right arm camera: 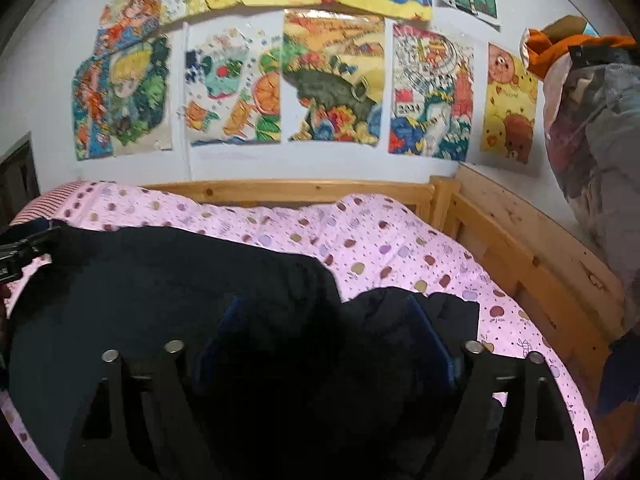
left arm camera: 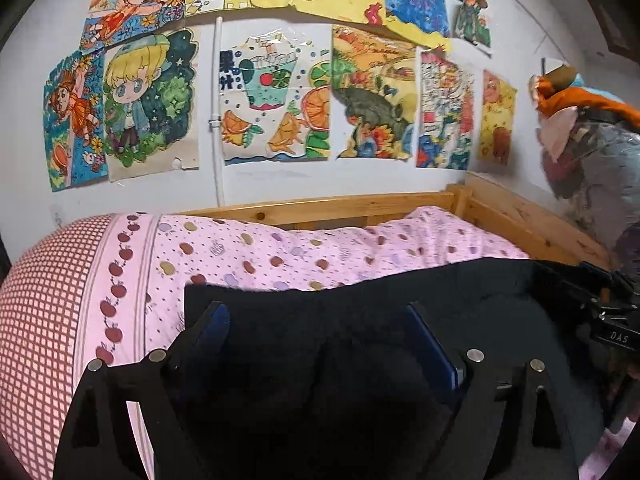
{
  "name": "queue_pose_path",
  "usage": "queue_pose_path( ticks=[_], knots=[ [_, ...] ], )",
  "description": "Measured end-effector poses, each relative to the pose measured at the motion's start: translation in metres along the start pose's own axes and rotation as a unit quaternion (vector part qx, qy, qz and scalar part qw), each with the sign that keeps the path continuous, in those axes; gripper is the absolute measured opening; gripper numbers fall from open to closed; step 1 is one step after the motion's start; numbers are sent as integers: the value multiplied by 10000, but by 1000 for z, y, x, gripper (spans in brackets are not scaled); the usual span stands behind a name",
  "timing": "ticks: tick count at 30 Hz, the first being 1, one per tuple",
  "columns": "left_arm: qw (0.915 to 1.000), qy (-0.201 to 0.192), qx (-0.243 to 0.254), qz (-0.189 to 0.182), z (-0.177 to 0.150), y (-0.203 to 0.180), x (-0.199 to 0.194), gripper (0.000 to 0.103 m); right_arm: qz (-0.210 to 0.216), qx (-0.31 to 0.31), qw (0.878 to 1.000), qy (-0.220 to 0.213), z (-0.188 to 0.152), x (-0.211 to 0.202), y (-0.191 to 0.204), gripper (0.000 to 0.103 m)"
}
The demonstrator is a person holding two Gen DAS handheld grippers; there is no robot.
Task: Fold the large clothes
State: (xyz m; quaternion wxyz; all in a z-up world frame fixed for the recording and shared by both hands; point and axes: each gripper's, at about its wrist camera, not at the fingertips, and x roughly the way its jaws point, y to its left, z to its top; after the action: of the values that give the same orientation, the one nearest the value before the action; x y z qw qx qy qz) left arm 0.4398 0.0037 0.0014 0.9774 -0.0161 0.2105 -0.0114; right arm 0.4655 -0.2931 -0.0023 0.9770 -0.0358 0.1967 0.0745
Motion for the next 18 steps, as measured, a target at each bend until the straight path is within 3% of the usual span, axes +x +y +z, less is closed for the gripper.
queue_pose_path(
  ticks=[7,13,18],
  knots=[
    [9974,-59,514,-500,-23,-16,-36,95,495,-469,9976,-156,-7,-41,21,90],
    [9923,381,890,-771,-58,-25,-44,95,704,-772,9942,-240,-29,-76,33,90],
    [9886,571,1090,-869,-76,-28,-39,95,1023,-1050,9891,124,-45,-70,42,90]
  ],
)
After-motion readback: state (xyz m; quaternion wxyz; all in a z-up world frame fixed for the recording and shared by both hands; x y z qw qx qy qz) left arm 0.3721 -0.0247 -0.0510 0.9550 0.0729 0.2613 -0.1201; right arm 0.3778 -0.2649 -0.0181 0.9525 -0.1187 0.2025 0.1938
